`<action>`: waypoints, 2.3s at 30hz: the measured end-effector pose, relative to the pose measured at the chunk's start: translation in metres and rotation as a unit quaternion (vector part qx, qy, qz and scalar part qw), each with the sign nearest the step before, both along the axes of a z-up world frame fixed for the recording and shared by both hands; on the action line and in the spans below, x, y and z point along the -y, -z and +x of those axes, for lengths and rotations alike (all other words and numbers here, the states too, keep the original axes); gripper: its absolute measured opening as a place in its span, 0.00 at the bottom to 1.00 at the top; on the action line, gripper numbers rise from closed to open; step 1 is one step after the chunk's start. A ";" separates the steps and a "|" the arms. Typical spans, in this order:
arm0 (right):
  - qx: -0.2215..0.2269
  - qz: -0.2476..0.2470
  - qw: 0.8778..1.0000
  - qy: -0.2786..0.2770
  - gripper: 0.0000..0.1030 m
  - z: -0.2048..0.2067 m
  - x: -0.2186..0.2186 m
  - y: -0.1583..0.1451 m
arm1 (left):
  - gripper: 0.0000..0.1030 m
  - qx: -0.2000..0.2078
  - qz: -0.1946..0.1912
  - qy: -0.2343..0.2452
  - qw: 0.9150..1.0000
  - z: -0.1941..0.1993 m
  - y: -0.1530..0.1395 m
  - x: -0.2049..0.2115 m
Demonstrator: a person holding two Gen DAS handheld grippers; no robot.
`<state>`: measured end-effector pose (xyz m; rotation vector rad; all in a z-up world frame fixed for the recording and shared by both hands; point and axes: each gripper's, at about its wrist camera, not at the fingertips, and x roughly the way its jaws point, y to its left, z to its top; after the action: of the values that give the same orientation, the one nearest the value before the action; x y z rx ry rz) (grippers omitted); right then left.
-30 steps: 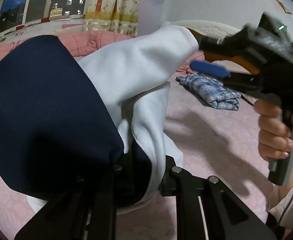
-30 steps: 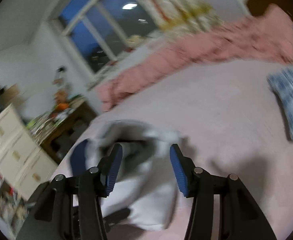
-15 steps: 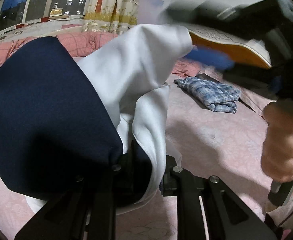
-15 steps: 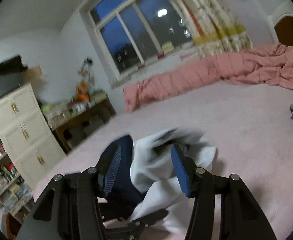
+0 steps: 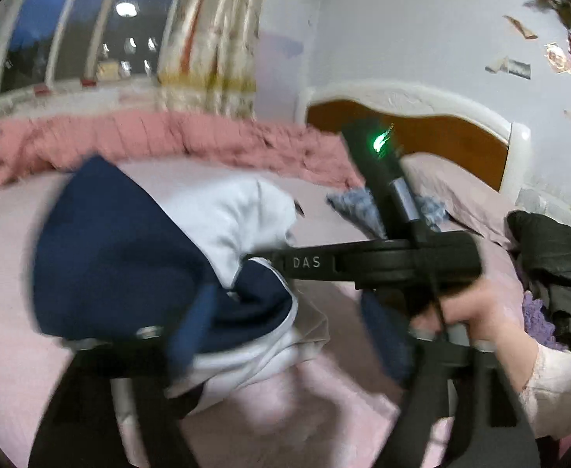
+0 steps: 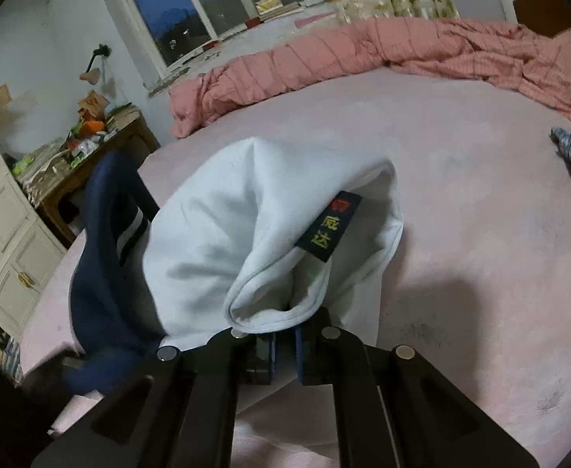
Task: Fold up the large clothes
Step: 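Grasp the white jacket body with the right tool while the left tool holds it up, then carry the folded jacket with both tools toward the folded plaid shirt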
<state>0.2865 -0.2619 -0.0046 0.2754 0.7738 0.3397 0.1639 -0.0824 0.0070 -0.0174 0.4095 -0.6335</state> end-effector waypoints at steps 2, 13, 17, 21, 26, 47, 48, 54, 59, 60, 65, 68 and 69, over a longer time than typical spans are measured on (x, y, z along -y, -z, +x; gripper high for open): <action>-0.004 0.001 1.000 -0.002 0.06 0.004 0.000 0.001 | 0.87 0.001 -0.008 -0.035 0.999 -0.011 -0.005 -0.017; -0.020 0.016 1.000 -0.015 0.06 0.007 0.010 0.000 | 0.89 -0.195 -0.270 -0.039 0.942 0.035 0.043 -0.116; -0.023 -0.001 1.000 -0.011 0.06 -0.001 0.014 0.002 | 0.90 -0.178 -0.263 -0.060 0.946 0.056 0.033 -0.108; -0.039 0.005 0.999 -0.005 0.06 0.000 0.023 0.008 | 0.75 -0.093 -0.225 -0.093 0.965 0.071 -0.009 -0.103; -0.041 -0.014 0.999 0.005 0.07 0.000 0.027 0.006 | 0.02 -0.058 -0.101 -0.053 0.992 0.094 -0.053 -0.049; 0.088 -0.002 0.995 -0.057 0.48 -0.016 0.017 -0.066 | 0.04 -0.110 -0.059 0.045 0.991 0.107 0.012 0.028; 0.083 -0.009 0.995 -0.056 0.52 -0.012 0.012 -0.062 | 0.04 -0.110 -0.064 0.048 0.991 0.107 0.014 0.025; 0.057 0.015 0.998 -0.029 0.04 0.020 0.014 -0.035 | 0.22 -0.109 -0.054 0.048 0.991 0.095 0.004 0.006; 0.052 0.031 0.998 0.002 0.04 0.029 0.027 -0.033 | 0.52 0.002 -0.020 -0.092 0.996 0.081 -0.035 -0.036; 0.052 0.030 0.998 0.003 0.04 0.030 0.028 -0.032 | 0.52 -0.033 -0.029 -0.086 0.995 0.096 -0.036 -0.043; 0.067 -0.010 0.998 0.011 0.04 0.024 0.018 -0.034 | 0.45 -0.170 -0.031 -0.140 0.975 0.176 -0.009 -0.058; 0.083 -0.053 0.995 0.019 0.04 0.014 0.007 -0.036 | 0.54 -0.175 -0.042 -0.139 0.974 0.185 0.001 -0.053; 0.088 -0.070 0.993 0.023 0.04 0.010 0.002 -0.037 | 0.55 -0.167 -0.038 -0.146 0.974 0.182 0.002 -0.051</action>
<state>0.2966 -0.2641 0.0320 0.1295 0.6130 0.2610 0.3463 -0.0314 0.0046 -0.2565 0.6928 -0.3533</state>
